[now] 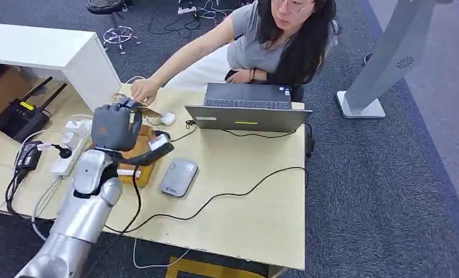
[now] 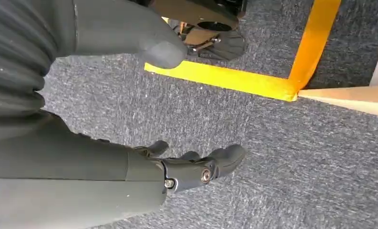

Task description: Pass the card to the sensor for recognition and then transmit it.

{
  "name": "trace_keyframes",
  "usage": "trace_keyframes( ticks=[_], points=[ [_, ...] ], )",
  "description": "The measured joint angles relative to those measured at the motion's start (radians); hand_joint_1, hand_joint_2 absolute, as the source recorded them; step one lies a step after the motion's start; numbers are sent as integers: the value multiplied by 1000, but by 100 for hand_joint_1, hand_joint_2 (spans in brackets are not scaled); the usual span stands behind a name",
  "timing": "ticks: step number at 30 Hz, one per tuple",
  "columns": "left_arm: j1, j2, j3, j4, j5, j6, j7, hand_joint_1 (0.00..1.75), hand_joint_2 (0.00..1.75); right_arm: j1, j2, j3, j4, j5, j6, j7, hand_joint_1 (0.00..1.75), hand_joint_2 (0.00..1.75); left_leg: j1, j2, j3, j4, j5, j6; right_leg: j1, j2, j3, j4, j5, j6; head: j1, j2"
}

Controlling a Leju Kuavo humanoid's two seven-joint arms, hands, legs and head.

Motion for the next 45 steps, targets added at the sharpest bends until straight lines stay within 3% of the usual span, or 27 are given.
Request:
trace_keyframes(
  ticks=[3, 8, 11, 16, 18, 20, 24, 37, 45],
  points=[
    [40, -5, -32, -63, 6, -22, 6, 175, 175, 4, 0, -6, 0, -4, -2, 0, 0, 175, 0, 0, 0, 0, 0, 0, 0, 0, 0, 0, 0, 0, 0, 0],
    [109, -9, -107, -153, -21, -112, 48, 175, 175, 5, 0, -17, 1, -6, -5, -4, 0, 175, 1, 0, 0, 0, 0, 0, 0, 0, 0, 0, 0, 0, 0, 0],
    [121, -10, -131, -168, -34, -188, 98, 175, 175, 5, 0, -24, 2, -6, -5, -6, 0, 175, 1, 0, 0, 0, 0, 0, 0, 0, 0, 0, 0, 0, 0, 0],
    [121, -8, -144, -168, -45, -225, 124, 175, 175, 5, 2, -30, 2, -6, -8, -6, 0, 175, 1, 0, 0, 0, 1, -1, 0, -1, 0, 0, 0, 0, -1, 0],
    [118, -7, -146, -167, -59, -290, 165, 175, 175, 5, 2, -32, 3, -6, -9, -6, 0, 175, 1, 0, 0, 0, 1, -1, 0, 0, 0, 0, 0, 0, 0, 0],
    [111, -7, -149, -150, -72, -331, 206, 175, 175, 6, 3, -33, 3, -3, -9, -5, 0, 175, 1, 0, 0, 0, 0, -1, 0, 0, 0, 0, 0, 0, 0, 0],
    [79, -10, -149, -63, -88, -333, 248, 175, 175, 4, 7, -34, 4, 13, -8, 0, 0, 175, 0, 0, 0, 0, 1, -1, 0, 0, 0, 0, 0, 0, 0, 0],
    [36, -27, -149, 179, -106, -328, 279, 175, 175, 3, 10, -34, 4, 31, 0, 17, 0, 175, 1, 0, 0, 0, 1, -1, 0, 0, 0, 0, 0, 0, -1, 0],
    [4, -45, -149, 291, -69, -348, 256, 175, 175, 3, 14, -34, 5, 38, 3, 21, 0, 175, 1, -1, 1, 0, 1, 0, 0, -1, 1, 0, 0, 0, -1, 0]
  ],
)
